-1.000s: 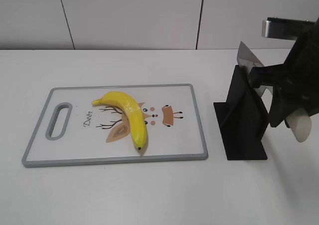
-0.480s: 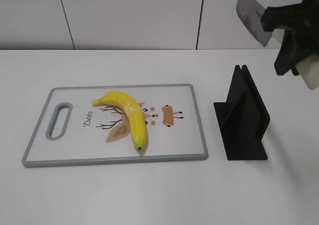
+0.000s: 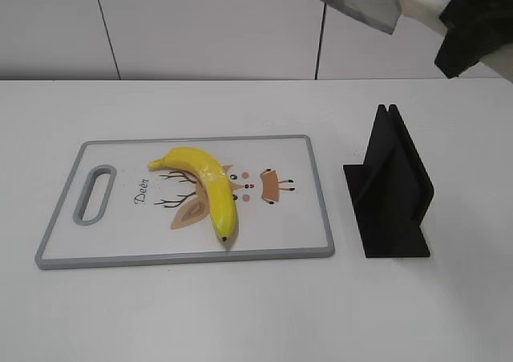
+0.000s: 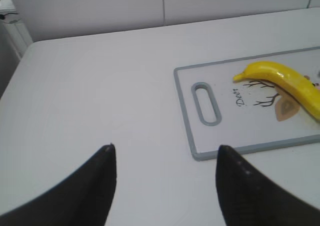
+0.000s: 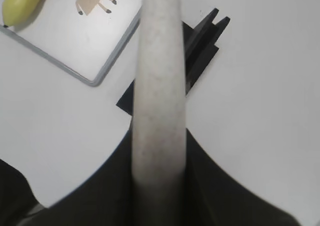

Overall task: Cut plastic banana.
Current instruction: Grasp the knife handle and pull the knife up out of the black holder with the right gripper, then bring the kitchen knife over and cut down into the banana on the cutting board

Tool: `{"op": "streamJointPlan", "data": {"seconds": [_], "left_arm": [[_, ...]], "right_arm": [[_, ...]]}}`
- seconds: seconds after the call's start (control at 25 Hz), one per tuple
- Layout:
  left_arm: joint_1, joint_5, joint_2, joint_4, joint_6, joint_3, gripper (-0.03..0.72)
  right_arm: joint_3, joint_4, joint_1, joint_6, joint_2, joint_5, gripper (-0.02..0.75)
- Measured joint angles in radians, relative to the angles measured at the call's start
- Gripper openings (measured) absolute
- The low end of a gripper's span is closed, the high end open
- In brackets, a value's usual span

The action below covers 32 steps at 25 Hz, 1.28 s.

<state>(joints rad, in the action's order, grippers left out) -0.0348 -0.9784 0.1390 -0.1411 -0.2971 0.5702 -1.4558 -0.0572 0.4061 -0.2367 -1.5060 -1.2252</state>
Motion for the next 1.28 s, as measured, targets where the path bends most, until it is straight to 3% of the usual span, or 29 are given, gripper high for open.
{"op": "streamJointPlan", "data": {"seconds": [0.16, 0.32, 0.56, 0.8, 1.04, 1.28], "left_arm": [[0.0, 0.098, 0.19, -0.104, -0.127, 0.036, 0.587], [0.0, 0.209, 0.405, -0.263, -0.333, 0.104, 0.587], [-0.003, 0.233, 0.697, -0.416, -0.641, 0.243, 0.587], [-0.061, 0.214, 0.952, -0.469, -0.876, 0.408, 0.587], [-0.181, 0.214, 1.177, -0.472, -1.067, 0.536, 0.587], [-0.261, 0.214, 1.347, -0.47, -1.108, 0.622, 0.587]], "right_arm": [[-0.065, 0.005, 0.0, -0.153, -0.099, -0.001, 0.169], [-0.148, 0.001, 0.0, -0.303, -0.201, -0.001, 0.169], [-0.229, -0.052, 0.0, -0.537, -0.322, 0.087, 0.169], [-0.24, -0.132, 0.0, -0.886, -0.396, 0.128, 0.169], [-0.24, -0.173, 0.0, -1.078, -0.44, 0.132, 0.169], [-0.243, -0.241, 0.0, -1.123, -0.49, 0.14, 0.169]]}}
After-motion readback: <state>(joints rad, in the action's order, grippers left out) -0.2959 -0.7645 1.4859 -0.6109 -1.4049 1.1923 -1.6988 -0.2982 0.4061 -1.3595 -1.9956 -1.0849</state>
